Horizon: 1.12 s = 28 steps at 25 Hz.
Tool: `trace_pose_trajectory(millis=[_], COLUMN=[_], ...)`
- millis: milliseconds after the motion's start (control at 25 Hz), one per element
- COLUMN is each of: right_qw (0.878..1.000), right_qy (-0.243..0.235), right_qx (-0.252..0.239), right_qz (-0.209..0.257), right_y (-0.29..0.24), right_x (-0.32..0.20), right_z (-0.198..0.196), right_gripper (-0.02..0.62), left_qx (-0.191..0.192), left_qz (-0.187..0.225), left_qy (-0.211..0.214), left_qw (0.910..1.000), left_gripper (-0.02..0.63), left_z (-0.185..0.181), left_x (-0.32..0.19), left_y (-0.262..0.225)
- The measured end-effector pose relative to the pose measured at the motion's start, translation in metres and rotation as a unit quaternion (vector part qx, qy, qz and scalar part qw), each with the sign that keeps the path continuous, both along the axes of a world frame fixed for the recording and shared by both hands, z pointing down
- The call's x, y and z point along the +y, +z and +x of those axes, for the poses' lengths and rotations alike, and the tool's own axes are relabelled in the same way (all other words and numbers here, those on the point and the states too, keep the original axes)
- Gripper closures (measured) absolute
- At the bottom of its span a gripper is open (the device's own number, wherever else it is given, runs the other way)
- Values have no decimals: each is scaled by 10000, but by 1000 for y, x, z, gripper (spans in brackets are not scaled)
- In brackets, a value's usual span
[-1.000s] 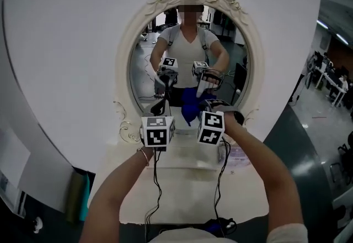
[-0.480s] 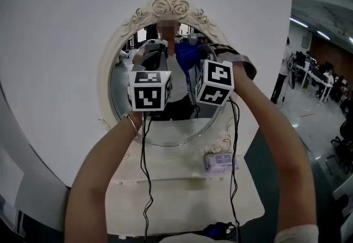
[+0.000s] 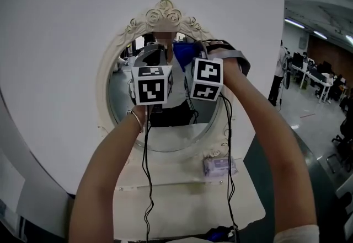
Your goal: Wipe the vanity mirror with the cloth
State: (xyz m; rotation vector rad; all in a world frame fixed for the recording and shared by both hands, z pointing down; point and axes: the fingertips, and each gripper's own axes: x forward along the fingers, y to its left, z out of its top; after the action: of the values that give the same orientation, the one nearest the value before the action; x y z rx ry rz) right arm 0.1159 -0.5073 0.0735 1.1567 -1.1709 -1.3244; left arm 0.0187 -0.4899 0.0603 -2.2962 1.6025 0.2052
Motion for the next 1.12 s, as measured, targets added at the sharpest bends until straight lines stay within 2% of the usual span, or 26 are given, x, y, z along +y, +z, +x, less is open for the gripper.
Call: trace_pose_trajectory(millis=[120, 360, 560, 680, 800, 1120], right_qw=[10000, 9999, 9994, 9987, 9965, 9813], right_qy=[12, -14, 66, 117, 121, 140], right_qx=[-32, -153, -208, -188, -365, -849], right_qz=[2, -47, -264, -458, -745, -1723], right_y=[4, 17, 50, 79, 115, 246], right_x=[-3, -1, -1, -3, -2, -2], right_z=[4, 12, 26, 34, 39, 37], right_gripper=[532, 532, 532, 532, 532, 532], left_qx=[-2, -283, -97, -192, -116, 0], left_qz=[-62, -150, -508, -721, -931, -1809], left_qy=[15, 120, 265, 286, 346, 287], left_qw=[10000, 9994, 9983, 9968, 9950, 9831], left_gripper=[601, 601, 601, 601, 601, 601], left_z=[1, 14, 22, 28, 31, 21], left_x=[-2, -1, -5, -7, -9, -16], left_y=[8, 45, 90, 119, 147, 251])
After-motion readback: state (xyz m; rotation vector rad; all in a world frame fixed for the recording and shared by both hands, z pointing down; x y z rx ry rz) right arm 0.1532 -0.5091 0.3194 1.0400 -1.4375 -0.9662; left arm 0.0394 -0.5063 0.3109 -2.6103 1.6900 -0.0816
